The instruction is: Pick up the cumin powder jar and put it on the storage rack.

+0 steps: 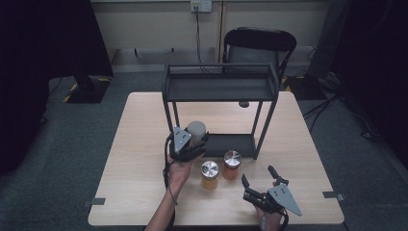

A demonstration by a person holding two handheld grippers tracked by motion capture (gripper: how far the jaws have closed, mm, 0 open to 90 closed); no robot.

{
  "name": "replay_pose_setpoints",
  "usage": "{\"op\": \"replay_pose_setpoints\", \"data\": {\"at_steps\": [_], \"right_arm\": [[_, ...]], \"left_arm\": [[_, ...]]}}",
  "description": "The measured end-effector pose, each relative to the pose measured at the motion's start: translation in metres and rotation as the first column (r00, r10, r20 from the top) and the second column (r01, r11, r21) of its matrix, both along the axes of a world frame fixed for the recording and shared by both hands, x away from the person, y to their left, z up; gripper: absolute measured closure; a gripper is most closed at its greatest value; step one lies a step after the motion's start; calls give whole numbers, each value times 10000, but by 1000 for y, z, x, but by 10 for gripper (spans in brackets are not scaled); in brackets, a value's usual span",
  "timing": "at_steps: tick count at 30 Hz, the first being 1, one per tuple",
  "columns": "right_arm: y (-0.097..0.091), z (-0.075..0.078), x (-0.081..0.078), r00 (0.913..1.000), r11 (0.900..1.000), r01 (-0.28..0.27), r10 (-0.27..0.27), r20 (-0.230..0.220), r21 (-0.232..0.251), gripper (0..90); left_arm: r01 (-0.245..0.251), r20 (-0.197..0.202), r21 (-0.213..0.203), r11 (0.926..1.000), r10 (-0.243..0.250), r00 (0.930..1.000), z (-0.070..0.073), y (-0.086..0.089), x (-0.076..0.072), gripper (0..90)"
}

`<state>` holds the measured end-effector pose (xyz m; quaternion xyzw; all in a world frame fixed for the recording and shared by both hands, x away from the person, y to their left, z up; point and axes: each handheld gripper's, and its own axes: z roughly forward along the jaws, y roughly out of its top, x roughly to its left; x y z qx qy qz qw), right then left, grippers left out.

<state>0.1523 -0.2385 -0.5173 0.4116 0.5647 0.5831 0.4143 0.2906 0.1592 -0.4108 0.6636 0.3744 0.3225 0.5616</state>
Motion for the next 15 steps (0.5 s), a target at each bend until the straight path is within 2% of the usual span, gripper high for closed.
{"op": "replay_pose_setpoints", "data": {"at_steps": [8,15], "right_arm": [[0,0,0,10000,10000,-32,32,-1,-2,28],[-1,0,0,10000,10000,-62,62,4,2,27]], "left_arm": [[46,-26,17,10000,-46,10000,3,-4,6,341],[-20,-124,242,9997,23,9999,2,-8,13,341]]}}
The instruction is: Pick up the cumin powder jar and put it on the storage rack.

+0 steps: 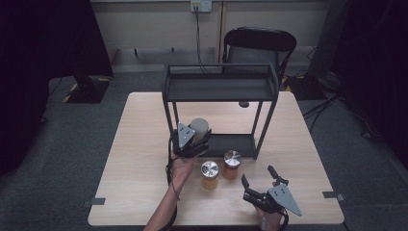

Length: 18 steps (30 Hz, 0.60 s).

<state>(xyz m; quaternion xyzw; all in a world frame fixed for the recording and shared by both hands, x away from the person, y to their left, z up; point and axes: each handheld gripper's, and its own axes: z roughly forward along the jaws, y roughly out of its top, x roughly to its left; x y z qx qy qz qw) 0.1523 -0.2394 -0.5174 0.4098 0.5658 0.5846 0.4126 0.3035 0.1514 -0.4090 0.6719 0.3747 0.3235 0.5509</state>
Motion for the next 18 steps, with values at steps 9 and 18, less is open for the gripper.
{"op": "replay_pose_setpoints", "data": {"at_steps": [9,18], "right_arm": [[0,0,0,10000,10000,-27,28,19,-24,28],[0,0,0,10000,10000,-19,19,32,-43,27]], "left_arm": [[-30,-184,-60,10000,29,9998,-4,-2,8,341],[-70,-382,20,10000,70,9992,-10,-1,13,341]]}}
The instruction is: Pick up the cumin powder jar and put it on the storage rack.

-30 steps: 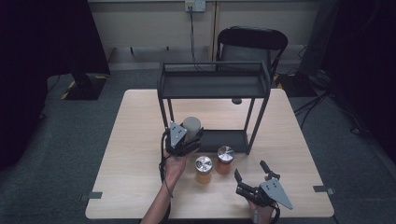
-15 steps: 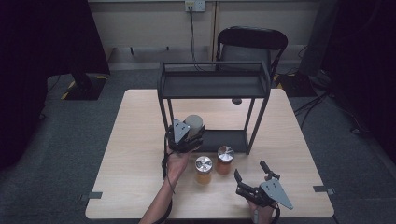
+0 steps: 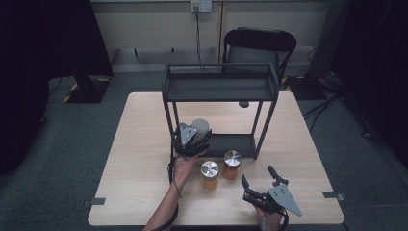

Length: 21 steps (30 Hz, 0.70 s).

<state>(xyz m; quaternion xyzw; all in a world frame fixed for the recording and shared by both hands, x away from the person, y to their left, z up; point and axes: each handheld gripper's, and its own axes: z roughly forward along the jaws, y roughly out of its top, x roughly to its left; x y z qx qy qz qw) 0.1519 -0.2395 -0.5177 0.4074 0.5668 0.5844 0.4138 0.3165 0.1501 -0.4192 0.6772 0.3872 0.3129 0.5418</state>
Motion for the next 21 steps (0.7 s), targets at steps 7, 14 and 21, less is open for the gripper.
{"op": "replay_pose_setpoints", "data": {"at_steps": [7,14,21], "right_arm": [[0,0,0,10000,10000,-14,14,9,-7,27],[0,0,0,10000,10000,-11,11,9,-28,27],[0,0,0,10000,10000,-17,17,15,-34,27]], "left_arm": [[-90,-58,-1,10000,90,9999,-3,2,3,341],[99,-66,-38,9999,-100,9999,2,6,7,340],[-34,-249,-21,10000,33,9997,-1,4,11,340]]}}
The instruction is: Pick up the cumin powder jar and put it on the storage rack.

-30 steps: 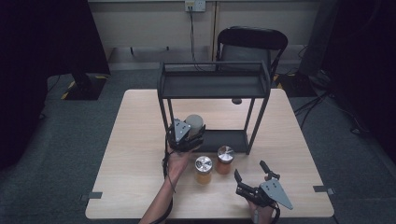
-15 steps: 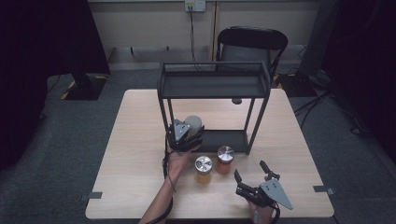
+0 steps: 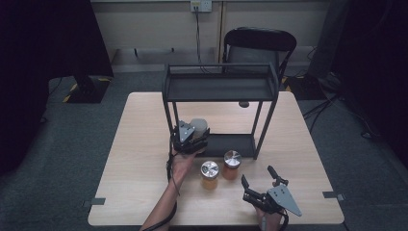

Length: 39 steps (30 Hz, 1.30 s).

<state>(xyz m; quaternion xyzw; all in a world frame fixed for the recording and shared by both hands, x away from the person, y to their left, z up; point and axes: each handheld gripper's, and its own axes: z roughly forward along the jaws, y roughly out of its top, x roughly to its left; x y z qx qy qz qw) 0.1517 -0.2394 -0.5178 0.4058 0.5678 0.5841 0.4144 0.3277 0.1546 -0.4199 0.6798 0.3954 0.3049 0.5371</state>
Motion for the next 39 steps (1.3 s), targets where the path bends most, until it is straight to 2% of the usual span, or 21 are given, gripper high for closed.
{"op": "replay_pose_setpoints", "data": {"at_steps": [7,16,21,31,34,39], "right_arm": [[0,0,0,10000,10000,-2,2,9,15,27],[0,0,0,10000,10000,14,-14,8,11,27],[0,0,0,10000,10000,25,-25,14,5,27],[0,0,0,10000,10000,11,-11,4,12,27],[0,0,0,10000,10000,10,-10,5,10,27],[0,0,0,10000,10000,9,-9,2,13,27]], "left_arm": [[-34,-2,72,10000,34,10000,-2,-1,1,340],[-92,-169,-178,9998,89,9998,-2,3,2,338],[-72,-159,-171,9998,69,9998,-3,3,1,335],[-13,-314,-187,9998,7,9995,-3,2,6,264],[24,-288,-85,10000,-26,9996,-2,2,7,249],[46,-242,-148,9999,-50,9997,1,2,8,220]]}}
